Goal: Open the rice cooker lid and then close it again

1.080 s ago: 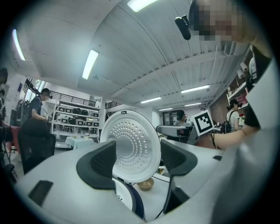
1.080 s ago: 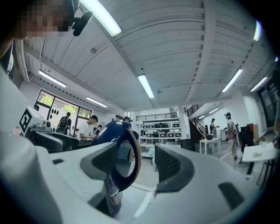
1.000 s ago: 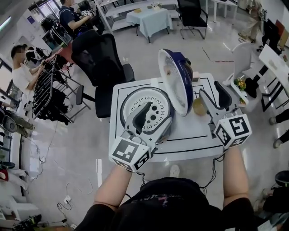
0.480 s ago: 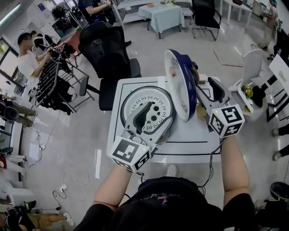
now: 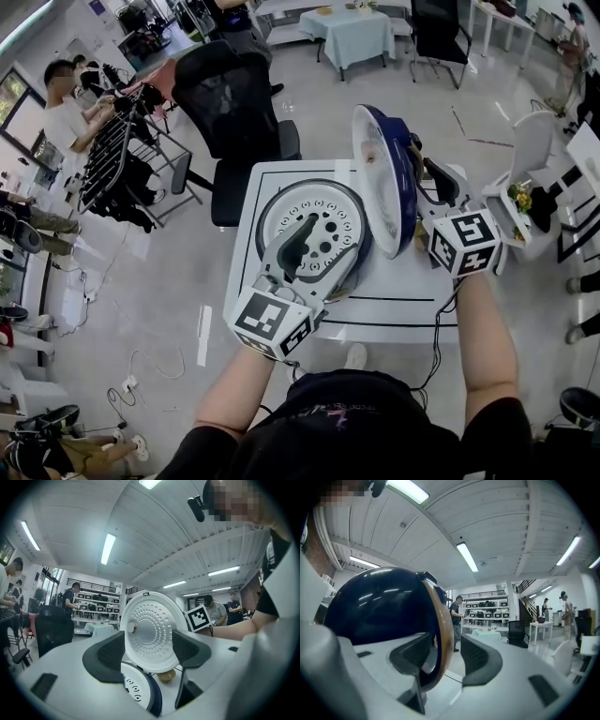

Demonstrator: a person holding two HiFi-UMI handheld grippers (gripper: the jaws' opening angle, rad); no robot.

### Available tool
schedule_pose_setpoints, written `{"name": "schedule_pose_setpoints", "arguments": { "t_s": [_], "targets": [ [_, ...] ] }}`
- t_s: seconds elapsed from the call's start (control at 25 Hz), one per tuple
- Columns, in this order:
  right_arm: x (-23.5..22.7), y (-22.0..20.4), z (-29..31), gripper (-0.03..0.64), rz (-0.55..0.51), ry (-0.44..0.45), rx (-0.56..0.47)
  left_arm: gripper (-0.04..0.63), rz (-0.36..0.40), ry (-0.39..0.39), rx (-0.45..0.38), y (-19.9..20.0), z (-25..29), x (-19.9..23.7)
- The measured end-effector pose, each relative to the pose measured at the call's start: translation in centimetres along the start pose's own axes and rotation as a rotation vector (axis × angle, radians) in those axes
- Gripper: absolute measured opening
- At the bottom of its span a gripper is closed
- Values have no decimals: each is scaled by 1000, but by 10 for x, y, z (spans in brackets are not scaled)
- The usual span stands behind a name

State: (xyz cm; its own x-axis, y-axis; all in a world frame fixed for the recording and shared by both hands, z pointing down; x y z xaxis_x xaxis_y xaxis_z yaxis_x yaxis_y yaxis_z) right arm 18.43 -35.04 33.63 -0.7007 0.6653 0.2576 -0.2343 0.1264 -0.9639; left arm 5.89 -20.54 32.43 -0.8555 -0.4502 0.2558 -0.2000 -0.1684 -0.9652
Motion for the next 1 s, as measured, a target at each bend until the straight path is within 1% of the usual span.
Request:
{"name": "schedule_pose_setpoints", "arguments": {
  "t_s": [0.12,0.24,0.52,0.8,1.0],
  "targets": [
    [0,0,4,186,-12,0,4,316,-3,4,-1,0,0,1],
    [0,1,5,121,-16,-2,6,314,-12,13,-1,0,-3,3],
    [0,1,5,117,-14,-20,13,311,-10,49,-8,2,-16,7],
    [-3,8,4,114,-63,-33,23,286,-13,93,-21,5,-25,3],
    [23,17,11,114,-110,-45,27,267,-17,111,-37,5,-51,18]
  ]
}}
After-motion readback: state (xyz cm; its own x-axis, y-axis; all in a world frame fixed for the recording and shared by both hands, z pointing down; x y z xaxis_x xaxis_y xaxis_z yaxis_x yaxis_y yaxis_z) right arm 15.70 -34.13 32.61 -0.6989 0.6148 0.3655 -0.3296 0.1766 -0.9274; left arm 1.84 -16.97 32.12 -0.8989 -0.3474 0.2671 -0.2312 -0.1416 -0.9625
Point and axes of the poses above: the fingertips, and each gripper's own axes: z forward along the fingers, x to its left, y out of its top, the point moved 1 cm from there along -z, backward along the fingers, and after that the axes turned 12 degrees about -z, right-handed, at the moved point
